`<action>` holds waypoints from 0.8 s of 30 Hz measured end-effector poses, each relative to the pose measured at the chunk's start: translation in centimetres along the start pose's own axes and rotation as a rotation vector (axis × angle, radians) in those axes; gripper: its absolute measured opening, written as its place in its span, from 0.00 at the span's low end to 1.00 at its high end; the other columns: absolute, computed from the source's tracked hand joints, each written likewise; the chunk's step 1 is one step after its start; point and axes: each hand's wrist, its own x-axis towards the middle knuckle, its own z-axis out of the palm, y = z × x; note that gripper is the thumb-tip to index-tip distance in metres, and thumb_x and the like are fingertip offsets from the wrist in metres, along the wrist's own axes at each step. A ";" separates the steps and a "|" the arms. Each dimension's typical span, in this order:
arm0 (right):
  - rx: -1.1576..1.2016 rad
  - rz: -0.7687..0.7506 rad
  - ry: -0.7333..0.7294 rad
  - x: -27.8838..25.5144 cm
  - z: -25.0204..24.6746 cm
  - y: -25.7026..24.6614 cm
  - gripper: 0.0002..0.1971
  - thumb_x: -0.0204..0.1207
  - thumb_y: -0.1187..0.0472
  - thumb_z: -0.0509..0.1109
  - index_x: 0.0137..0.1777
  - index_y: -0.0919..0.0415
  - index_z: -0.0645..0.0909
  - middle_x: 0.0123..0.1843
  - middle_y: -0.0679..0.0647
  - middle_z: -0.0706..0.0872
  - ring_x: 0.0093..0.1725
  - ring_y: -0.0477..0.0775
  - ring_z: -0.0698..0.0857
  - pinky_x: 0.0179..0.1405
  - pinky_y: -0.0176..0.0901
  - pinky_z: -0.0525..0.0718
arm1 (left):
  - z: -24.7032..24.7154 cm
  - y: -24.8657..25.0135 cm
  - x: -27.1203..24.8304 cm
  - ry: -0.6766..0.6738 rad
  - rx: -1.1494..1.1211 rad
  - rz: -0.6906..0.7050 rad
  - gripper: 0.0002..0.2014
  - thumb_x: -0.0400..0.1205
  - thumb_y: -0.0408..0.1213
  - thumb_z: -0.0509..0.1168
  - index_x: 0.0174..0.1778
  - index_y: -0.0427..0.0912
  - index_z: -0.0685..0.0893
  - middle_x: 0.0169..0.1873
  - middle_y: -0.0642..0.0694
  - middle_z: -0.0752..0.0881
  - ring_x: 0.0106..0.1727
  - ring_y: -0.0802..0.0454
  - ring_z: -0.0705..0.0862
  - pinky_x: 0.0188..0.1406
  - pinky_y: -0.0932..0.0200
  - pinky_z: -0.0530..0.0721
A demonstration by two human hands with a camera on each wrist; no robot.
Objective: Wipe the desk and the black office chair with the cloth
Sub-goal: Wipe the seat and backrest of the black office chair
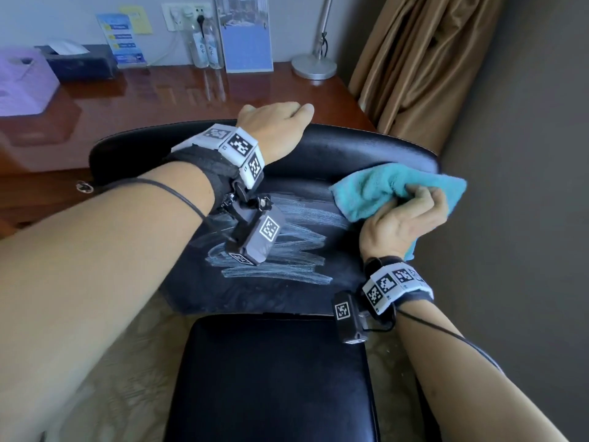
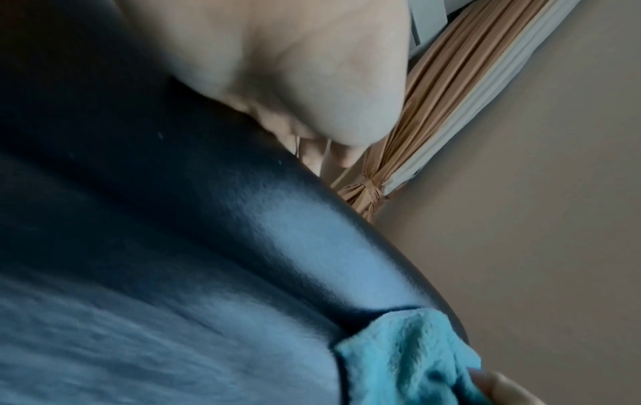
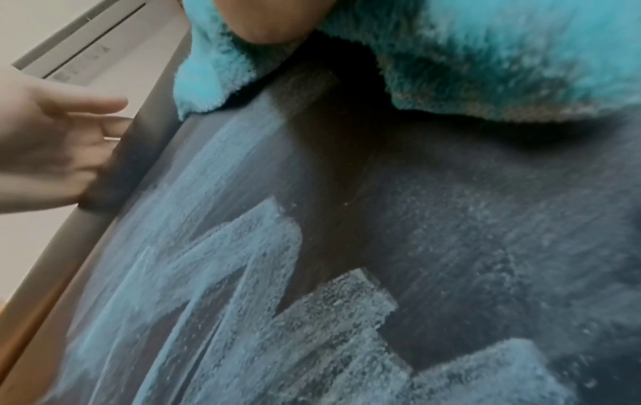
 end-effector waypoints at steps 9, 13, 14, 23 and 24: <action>0.040 -0.191 -0.279 -3.2 1.6 -6.2 0.16 0.79 0.63 0.56 0.58 0.74 0.78 0.58 0.73 0.79 0.54 0.62 0.69 0.59 0.56 0.67 | -6.2 -13.3 -4.3 0.003 0.292 -0.237 0.34 0.85 0.61 0.36 0.33 0.42 0.78 0.34 0.40 0.79 0.41 0.39 0.77 0.52 0.45 0.71; 0.121 -0.327 -0.382 -5.6 3.9 -12.2 0.17 0.75 0.63 0.57 0.57 0.74 0.79 0.56 0.71 0.81 0.52 0.62 0.69 0.57 0.54 0.68 | -6.8 -15.5 -5.3 0.014 0.304 -0.270 0.32 0.87 0.57 0.37 0.29 0.42 0.75 0.34 0.40 0.81 0.40 0.39 0.77 0.50 0.49 0.72; 0.142 -0.365 -0.414 -6.5 4.5 -13.9 0.16 0.74 0.64 0.59 0.57 0.73 0.79 0.56 0.70 0.81 0.51 0.61 0.69 0.56 0.54 0.68 | -6.9 -16.1 -5.6 0.020 0.299 -0.269 0.32 0.87 0.57 0.37 0.28 0.42 0.74 0.35 0.39 0.82 0.41 0.38 0.79 0.47 0.50 0.73; 0.415 -0.684 -0.662 -13.6 4.8 -25.1 0.15 0.74 0.64 0.65 0.58 0.70 0.83 0.54 0.66 0.84 0.52 0.61 0.72 0.55 0.52 0.71 | -8.7 -18.4 -8.1 0.008 0.236 -0.275 0.30 0.88 0.57 0.39 0.30 0.43 0.73 0.39 0.40 0.81 0.45 0.39 0.79 0.43 0.54 0.69; 0.417 -0.684 -0.668 -13.3 4.7 -24.9 0.15 0.75 0.63 0.65 0.58 0.69 0.83 0.54 0.65 0.84 0.51 0.60 0.72 0.55 0.51 0.71 | -9.1 -18.7 -8.5 -0.008 0.192 -0.264 0.30 0.88 0.57 0.40 0.30 0.41 0.71 0.38 0.38 0.81 0.44 0.39 0.78 0.42 0.53 0.69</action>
